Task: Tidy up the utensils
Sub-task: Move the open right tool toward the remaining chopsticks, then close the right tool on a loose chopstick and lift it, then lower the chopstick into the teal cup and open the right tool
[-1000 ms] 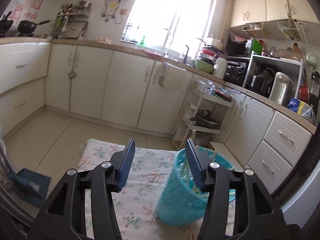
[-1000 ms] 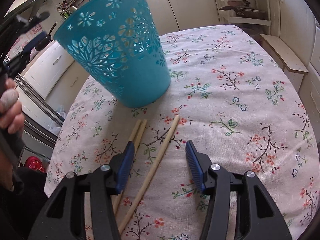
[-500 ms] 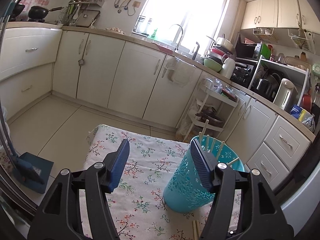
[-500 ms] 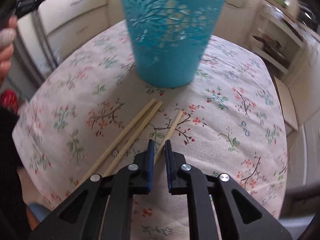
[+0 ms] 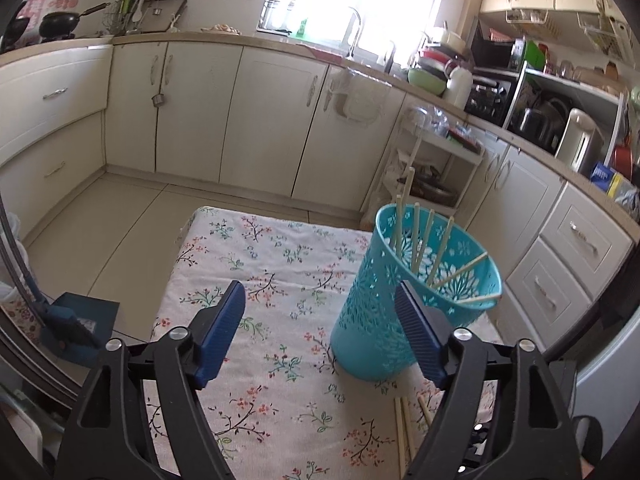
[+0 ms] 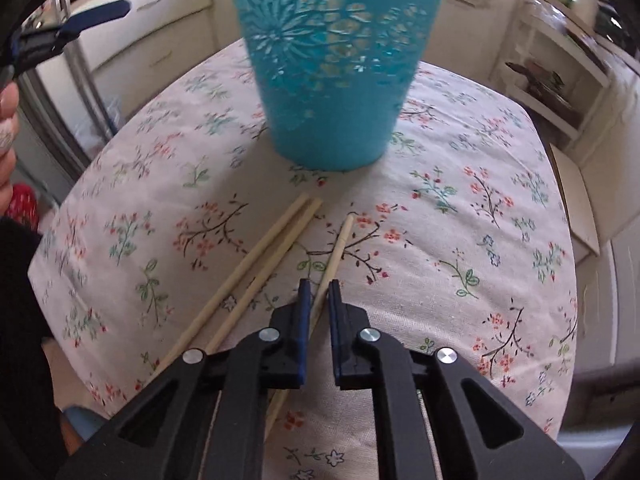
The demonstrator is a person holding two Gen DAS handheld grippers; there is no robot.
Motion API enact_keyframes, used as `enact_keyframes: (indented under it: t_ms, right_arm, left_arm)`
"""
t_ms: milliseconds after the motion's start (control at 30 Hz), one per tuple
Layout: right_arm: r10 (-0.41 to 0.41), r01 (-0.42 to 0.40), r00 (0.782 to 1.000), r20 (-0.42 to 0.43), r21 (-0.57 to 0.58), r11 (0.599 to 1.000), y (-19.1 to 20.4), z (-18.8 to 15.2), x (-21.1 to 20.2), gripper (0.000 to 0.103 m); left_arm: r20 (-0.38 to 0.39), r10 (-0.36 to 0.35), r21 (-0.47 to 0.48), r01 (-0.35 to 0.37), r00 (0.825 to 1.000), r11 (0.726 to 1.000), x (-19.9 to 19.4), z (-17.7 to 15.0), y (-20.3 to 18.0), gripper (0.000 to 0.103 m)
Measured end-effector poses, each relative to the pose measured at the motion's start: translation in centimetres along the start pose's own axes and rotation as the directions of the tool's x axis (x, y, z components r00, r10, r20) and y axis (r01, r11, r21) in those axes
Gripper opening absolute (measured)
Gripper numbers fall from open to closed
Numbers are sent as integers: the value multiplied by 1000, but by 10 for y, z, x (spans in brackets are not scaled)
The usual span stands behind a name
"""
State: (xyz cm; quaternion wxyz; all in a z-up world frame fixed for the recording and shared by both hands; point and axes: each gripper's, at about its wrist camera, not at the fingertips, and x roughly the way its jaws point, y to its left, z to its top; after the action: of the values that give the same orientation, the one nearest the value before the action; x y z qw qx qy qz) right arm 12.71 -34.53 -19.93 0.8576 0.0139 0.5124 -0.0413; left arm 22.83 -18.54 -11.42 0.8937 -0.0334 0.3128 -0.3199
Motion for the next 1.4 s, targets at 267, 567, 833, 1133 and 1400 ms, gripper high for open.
enact_keyframes:
  t_ms: [267, 567, 833, 1133, 1400]
  right_arm:
    - [-21, 14, 997, 69, 100, 995, -9, -2, 3, 31]
    - [57, -70, 995, 84, 162, 984, -13, -5, 0, 6]
    - [244, -281, 958, 154, 303, 911, -33, -16, -23, 6]
    - [444, -567, 809, 385, 313, 762, -48, 1, -91, 6]
    - [461, -645, 651, 603, 118, 755, -52, 82, -189, 5]
  left_arm:
    - [-12, 55, 73, -54, 998, 996, 5, -4, -13, 90]
    - [-34, 72, 79, -69, 997, 994, 8, -7, -10, 94]
    - [-44, 75, 70, -72, 996, 995, 10, -7, -6, 95]
    - [-55, 73, 58, -70, 996, 996, 11, -7, -5, 95]
    - [-65, 76, 45, -73, 995, 996, 14, -7, -3, 96]
